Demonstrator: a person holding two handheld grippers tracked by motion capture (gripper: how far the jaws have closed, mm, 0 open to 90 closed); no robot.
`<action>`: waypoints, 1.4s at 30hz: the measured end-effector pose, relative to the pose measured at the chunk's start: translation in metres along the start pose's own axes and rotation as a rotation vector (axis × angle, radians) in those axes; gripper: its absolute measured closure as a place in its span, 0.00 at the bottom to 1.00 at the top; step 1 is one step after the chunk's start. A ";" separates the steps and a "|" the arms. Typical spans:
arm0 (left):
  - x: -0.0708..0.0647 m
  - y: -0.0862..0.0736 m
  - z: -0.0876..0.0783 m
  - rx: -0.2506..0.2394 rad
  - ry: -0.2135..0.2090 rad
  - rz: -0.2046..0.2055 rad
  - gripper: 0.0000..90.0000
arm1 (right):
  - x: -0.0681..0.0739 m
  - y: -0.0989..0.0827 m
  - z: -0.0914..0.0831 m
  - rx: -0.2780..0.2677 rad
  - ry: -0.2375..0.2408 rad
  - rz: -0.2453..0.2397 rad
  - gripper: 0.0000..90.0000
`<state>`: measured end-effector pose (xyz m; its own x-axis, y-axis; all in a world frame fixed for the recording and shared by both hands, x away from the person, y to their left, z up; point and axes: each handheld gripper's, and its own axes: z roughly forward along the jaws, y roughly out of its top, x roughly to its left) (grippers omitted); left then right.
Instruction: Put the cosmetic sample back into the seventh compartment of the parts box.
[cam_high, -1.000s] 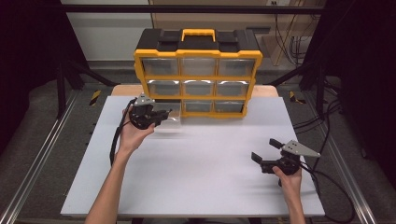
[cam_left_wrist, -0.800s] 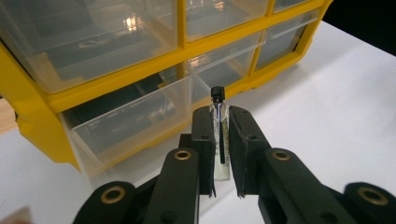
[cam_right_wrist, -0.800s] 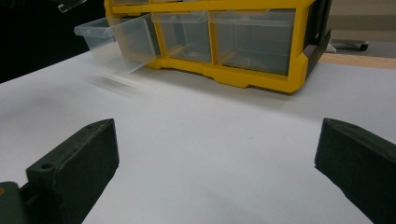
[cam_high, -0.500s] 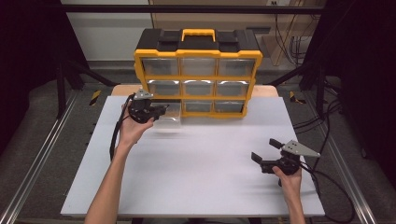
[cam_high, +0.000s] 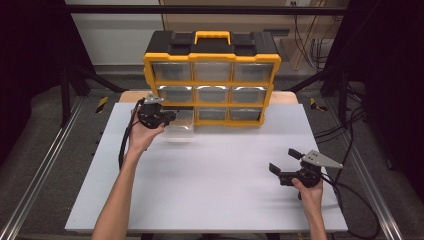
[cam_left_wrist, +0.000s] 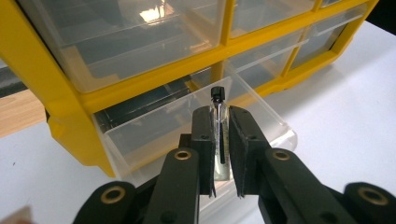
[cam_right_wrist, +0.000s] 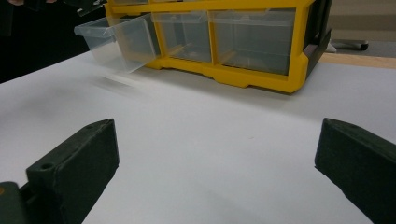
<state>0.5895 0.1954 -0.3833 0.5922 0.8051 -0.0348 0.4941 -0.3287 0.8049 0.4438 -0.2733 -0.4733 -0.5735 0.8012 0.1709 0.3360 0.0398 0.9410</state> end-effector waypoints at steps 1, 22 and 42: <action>0.001 0.000 0.001 0.001 0.001 0.000 0.89 | 0.000 0.000 0.000 0.000 0.000 -0.001 0.00; 0.016 -0.008 0.015 0.036 0.042 -0.005 0.89 | 0.000 0.000 0.000 0.000 -0.001 0.001 0.00; 0.022 -0.019 0.031 0.088 0.055 -0.004 0.89 | -0.001 0.000 -0.001 -0.002 -0.002 -0.003 0.00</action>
<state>0.6135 0.2041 -0.4175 0.5556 0.8315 -0.0033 0.5516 -0.3656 0.7497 0.4439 -0.2744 -0.4734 -0.5728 0.8024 0.1675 0.3332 0.0411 0.9420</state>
